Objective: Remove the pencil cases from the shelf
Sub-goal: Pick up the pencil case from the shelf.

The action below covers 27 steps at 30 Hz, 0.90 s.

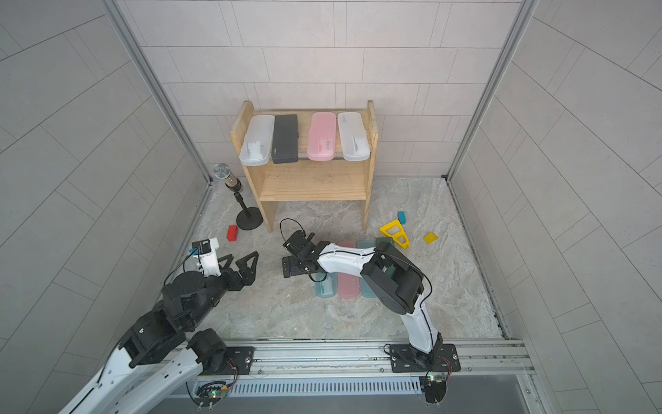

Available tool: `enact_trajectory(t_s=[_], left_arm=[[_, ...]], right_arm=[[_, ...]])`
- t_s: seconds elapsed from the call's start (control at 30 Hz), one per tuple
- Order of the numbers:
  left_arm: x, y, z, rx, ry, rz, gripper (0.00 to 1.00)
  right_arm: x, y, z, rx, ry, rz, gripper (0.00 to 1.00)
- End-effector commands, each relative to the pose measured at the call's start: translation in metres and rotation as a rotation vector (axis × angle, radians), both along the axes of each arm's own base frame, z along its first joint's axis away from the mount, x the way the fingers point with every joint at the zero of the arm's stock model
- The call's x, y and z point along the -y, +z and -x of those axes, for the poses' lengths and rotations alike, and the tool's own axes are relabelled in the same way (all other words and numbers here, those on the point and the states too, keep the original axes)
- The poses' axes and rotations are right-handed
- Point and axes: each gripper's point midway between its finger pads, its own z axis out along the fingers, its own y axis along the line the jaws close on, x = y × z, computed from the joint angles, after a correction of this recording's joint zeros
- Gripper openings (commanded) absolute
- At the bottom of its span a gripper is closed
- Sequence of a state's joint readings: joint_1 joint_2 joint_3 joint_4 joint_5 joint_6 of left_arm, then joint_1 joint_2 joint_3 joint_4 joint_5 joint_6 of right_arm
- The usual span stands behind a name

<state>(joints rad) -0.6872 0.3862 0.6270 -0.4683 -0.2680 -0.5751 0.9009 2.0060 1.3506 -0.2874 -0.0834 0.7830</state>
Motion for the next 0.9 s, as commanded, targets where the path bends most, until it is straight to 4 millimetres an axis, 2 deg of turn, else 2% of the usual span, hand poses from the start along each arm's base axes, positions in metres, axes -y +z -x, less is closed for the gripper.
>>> enact_trajectory(t_s=[0.0, 0.1, 0.27, 0.37, 0.47, 0.53, 0.7, 0.77, 0.87], left_arm=[[0.006, 0.024, -0.002, 0.050, -0.020, 0.053, 1.00], [0.010, 0.032, -0.005, 0.065, -0.024, 0.084, 1.00], [0.016, 0.052, -0.011, 0.095, -0.023, 0.133, 1.00], [0.033, 0.073, -0.018, 0.078, -0.068, 0.189, 1.00], [0.060, 0.103, -0.029, 0.082, -0.156, 0.282, 1.00], [0.066, 0.118, -0.044, 0.083, -0.167, 0.368, 1.00], [0.036, 0.158, -0.109, 0.085, -0.107, 0.767, 1.00], [0.030, 0.171, -0.126, 0.102, -0.109, 0.851, 1.00], [0.034, 0.194, -0.136, 0.125, -0.131, 0.866, 1.00]], right_arm=[[0.020, 0.008, 0.001, 0.022, -0.014, 0.038, 1.00], [0.023, 0.023, 0.000, 0.052, -0.005, 0.034, 1.00], [0.020, 0.067, 0.000, 0.111, 0.012, -0.052, 1.00], [0.030, 0.086, -0.002, 0.100, -0.009, -0.153, 1.00], [0.060, 0.101, -0.005, 0.131, -0.058, -0.194, 1.00], [0.083, 0.109, -0.004, 0.158, -0.085, -0.185, 1.00], [0.142, 0.123, 0.008, 0.229, -0.151, -0.158, 1.00], [0.161, 0.130, 0.014, 0.251, -0.169, -0.142, 1.00], [0.182, 0.133, 0.022, 0.270, -0.185, -0.107, 1.00]])
